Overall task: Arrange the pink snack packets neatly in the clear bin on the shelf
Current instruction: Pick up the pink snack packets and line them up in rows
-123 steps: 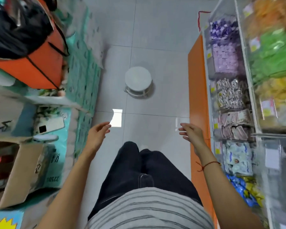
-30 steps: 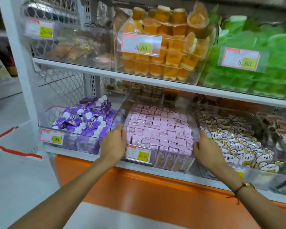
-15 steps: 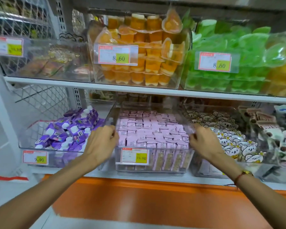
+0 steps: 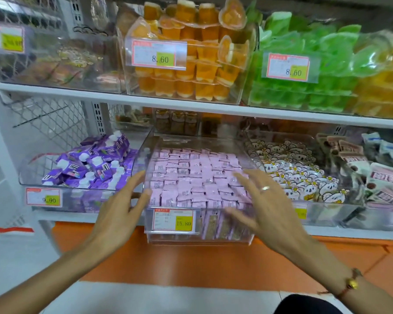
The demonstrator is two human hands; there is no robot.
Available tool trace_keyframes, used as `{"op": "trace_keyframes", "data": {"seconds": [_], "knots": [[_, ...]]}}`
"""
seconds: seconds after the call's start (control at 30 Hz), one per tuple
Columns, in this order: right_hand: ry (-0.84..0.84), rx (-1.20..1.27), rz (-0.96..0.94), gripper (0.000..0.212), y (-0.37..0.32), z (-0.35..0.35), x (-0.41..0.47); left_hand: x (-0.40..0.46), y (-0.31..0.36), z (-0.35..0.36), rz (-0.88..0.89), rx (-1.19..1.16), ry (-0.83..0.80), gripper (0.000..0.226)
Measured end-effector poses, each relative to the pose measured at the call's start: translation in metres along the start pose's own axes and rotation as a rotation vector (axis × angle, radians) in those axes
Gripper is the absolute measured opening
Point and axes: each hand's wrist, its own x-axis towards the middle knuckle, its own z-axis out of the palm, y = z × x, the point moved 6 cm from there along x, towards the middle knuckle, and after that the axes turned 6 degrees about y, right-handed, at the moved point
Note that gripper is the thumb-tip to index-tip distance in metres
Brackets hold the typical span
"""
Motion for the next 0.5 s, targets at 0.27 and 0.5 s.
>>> {"op": "trace_keyframes", "data": {"seconds": [0.27,0.5], "knots": [[-0.215,-0.088,-0.138,0.066,-0.013,0.046,-0.001,0.01,-0.007,0.017,-0.047,-0.207,-0.003,0.041],[-0.218,-0.014,-0.125,0.064,0.002,0.046,-0.007,0.006,-0.013,0.031,-0.04,-0.225,-0.02,0.042]]}}
